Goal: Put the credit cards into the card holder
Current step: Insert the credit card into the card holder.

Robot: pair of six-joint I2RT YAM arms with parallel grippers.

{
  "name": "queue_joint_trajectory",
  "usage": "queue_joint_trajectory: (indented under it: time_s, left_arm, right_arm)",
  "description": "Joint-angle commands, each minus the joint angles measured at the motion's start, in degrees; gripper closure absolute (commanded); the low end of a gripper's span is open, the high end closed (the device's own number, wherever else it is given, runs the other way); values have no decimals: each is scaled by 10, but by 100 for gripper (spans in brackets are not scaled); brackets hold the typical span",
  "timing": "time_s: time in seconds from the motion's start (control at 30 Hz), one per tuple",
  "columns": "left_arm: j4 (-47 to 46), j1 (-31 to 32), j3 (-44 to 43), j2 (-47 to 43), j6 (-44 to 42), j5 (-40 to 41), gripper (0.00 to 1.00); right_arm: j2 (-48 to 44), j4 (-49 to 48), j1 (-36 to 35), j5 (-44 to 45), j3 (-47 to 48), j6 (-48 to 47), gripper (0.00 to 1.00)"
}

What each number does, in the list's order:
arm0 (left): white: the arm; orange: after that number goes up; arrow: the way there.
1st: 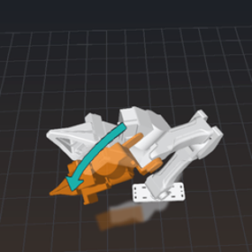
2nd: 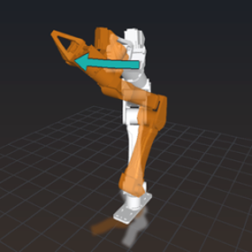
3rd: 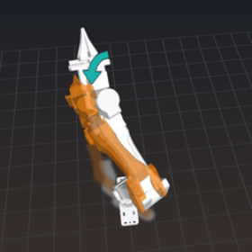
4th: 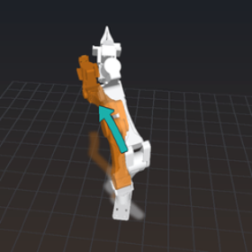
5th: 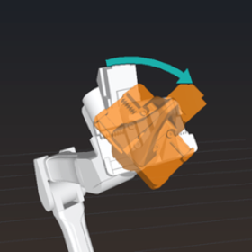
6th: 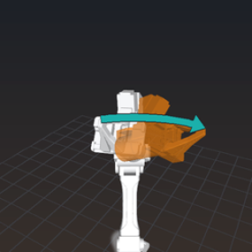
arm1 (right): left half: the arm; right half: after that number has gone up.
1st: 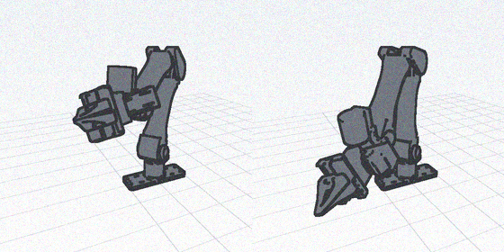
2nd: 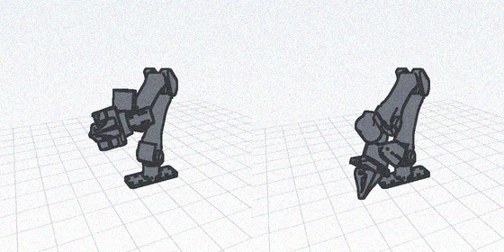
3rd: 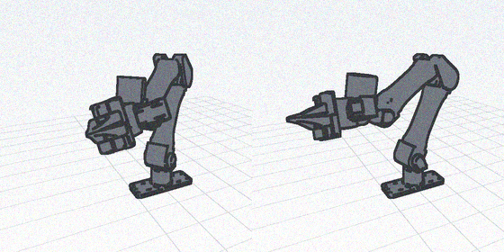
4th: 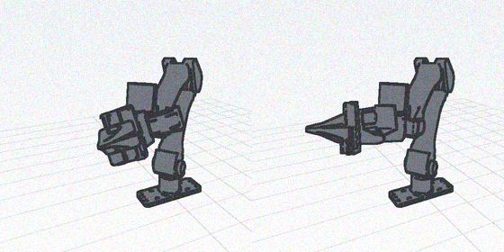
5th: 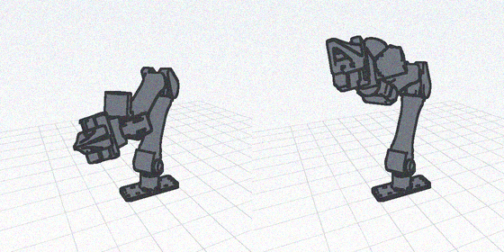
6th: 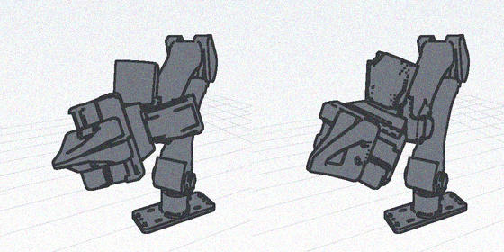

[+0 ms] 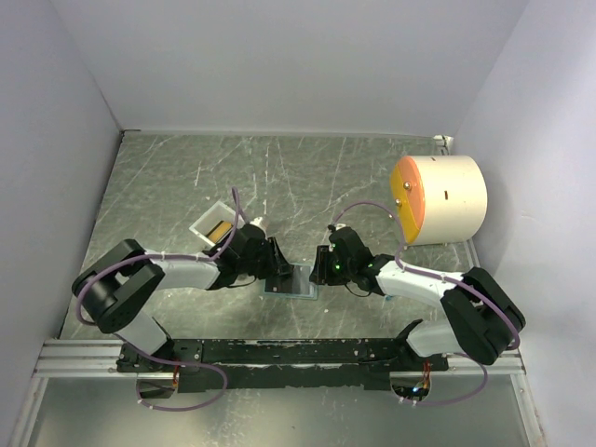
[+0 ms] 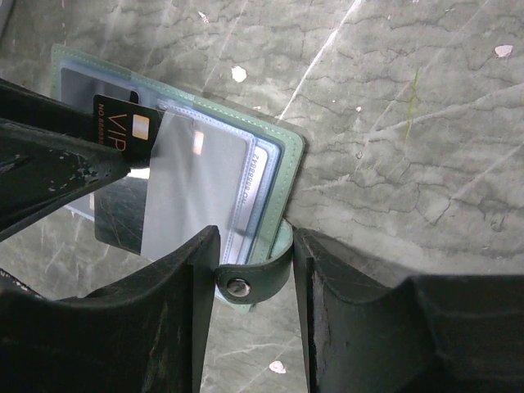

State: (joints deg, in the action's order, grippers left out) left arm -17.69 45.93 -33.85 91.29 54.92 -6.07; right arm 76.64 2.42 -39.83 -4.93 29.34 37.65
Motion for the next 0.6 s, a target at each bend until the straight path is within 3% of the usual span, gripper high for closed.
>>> queue_joint_trajectory:
  time_s: [0.0,0.3,0.57]
  left_arm:
    - [68,5,-24,-32,-31,50,52]
    - [90,9,-32,-60,-38,57,40]
    - [64,16,-18,-48,-38,45,41]
  right_arm:
    - [-16,3,-2,3,-2,2,59]
    - [-17,7,-2,5,-1,1,65]
    - [-21,5,-1,7,-7,2,68]
